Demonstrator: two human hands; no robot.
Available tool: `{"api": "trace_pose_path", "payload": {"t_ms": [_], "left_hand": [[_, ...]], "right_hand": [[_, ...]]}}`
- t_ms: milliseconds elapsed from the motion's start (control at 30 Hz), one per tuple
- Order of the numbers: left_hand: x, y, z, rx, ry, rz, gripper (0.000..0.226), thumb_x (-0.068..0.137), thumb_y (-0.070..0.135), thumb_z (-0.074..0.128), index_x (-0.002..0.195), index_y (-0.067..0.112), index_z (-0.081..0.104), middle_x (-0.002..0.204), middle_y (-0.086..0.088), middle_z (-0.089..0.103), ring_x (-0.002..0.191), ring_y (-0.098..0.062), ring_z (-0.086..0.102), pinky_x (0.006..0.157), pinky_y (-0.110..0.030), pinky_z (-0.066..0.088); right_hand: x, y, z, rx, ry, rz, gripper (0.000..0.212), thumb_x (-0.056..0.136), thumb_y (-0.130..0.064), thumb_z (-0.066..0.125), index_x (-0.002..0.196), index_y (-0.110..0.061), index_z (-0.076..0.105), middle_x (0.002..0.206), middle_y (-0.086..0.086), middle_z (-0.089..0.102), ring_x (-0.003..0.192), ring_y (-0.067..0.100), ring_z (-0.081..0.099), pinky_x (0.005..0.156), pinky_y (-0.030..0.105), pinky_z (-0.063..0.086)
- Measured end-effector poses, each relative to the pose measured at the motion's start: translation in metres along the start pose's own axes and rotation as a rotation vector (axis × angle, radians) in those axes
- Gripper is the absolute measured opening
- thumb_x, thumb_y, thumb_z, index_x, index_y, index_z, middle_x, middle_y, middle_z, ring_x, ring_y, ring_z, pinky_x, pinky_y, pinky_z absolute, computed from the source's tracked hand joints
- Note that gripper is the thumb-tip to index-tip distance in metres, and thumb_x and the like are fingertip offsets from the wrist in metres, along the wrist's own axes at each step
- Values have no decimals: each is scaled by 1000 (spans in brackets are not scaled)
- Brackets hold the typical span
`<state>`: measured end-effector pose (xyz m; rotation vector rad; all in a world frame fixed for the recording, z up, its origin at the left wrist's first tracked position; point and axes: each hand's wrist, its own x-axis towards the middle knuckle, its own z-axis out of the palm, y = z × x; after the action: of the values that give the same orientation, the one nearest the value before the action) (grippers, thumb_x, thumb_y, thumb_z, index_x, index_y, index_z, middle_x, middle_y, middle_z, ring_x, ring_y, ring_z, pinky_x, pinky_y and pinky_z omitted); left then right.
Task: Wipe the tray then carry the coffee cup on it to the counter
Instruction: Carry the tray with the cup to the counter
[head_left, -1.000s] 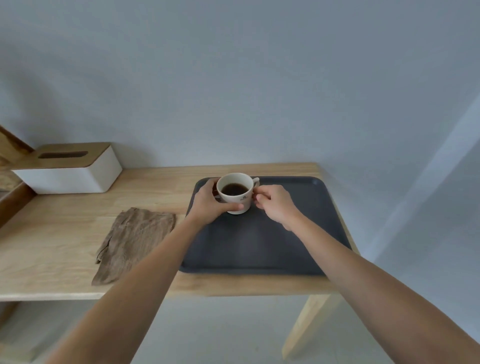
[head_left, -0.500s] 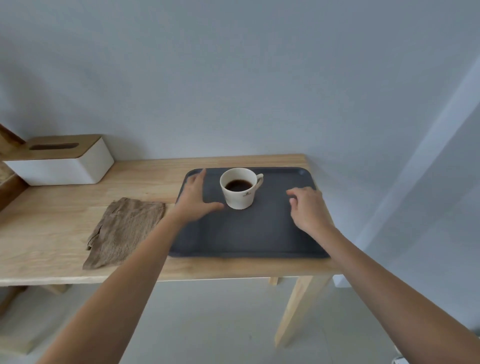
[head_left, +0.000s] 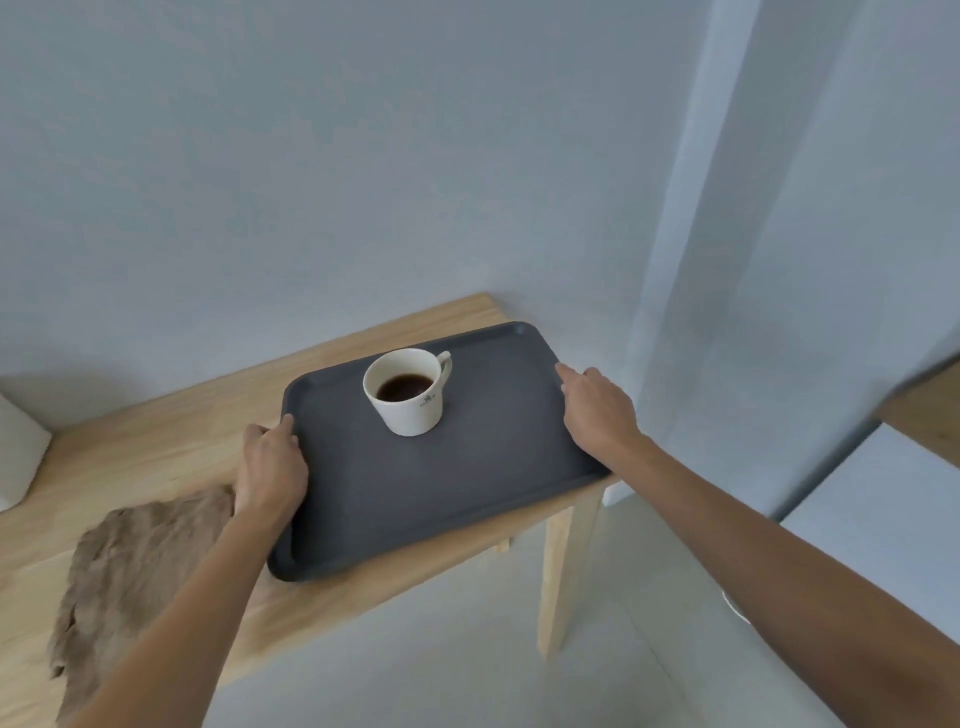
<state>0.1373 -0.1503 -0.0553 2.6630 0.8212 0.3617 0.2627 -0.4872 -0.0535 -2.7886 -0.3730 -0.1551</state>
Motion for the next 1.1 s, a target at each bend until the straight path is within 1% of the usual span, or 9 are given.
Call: {"api": "trace_pose_path", "payload": {"t_ms": [267,500,633,667,733,800,933,1000,1100], "left_hand": [[17,92,23,-123,-59,263,42,96,6,38,137,-1,46,119,-37,48,114,-47,45,99,-48,36],[-20,244,70,-212,-100,611,39,92,-3,44,130,-9,52,100,-41,59,114,-46,47,92,-48,38],[-65,340,113,-282,-188,690,41,94,4,42,133,-2,51,109,-37,55,113,-44,49,96,-48,39],[-79,364,125,-299,-205,717,41,94,6,41,134,0,50,110,-37,54,113,-44,49,97,-47,39],[-110,413,146,-324,-241,790,41,95,7,40,135,1,50,111,-36,55,112,-44,48,97,-46,39],[-141,462,163,-346,-274,833,41,95,9,39,135,3,50,113,-34,54,109,-44,50,97,-46,39],[-207,542,191,-406,-347,906,41,95,8,41,134,4,51,110,-33,53,107,-43,52,96,-43,40],[-237,577,204,-409,-385,963,41,95,8,40,134,4,51,109,-33,54,107,-42,53,96,-43,40],[-278,629,224,-430,-443,1003,42,95,11,40,135,6,51,114,-29,51,101,-44,56,96,-43,41]], "right_hand": [[-49,78,-30,51,126,256,33,93,-5,36,122,-15,48,78,2,37,67,29,49,61,34,38],[-123,197,-93,33,261,502,34,96,-8,32,126,-18,46,88,6,41,74,27,45,67,35,36],[-181,277,-132,44,315,630,20,87,1,32,87,-16,41,84,8,46,75,32,48,61,35,35],[-195,297,-143,39,318,658,20,86,3,32,87,-15,42,84,9,48,76,34,51,60,36,37],[-223,339,-165,33,338,725,27,88,4,33,104,-11,50,94,12,55,85,37,56,64,39,44],[-251,378,-185,37,362,795,35,88,5,34,115,-8,51,99,15,57,89,38,56,66,39,42],[-304,445,-215,4,392,885,22,85,7,36,95,-6,49,77,9,49,76,36,52,59,37,37],[-328,476,-224,-12,390,933,18,87,5,36,89,-10,45,76,9,45,71,34,49,58,34,32],[-358,520,-233,-47,396,1025,18,91,-1,37,100,-12,48,85,13,49,72,33,50,61,35,36]]}}
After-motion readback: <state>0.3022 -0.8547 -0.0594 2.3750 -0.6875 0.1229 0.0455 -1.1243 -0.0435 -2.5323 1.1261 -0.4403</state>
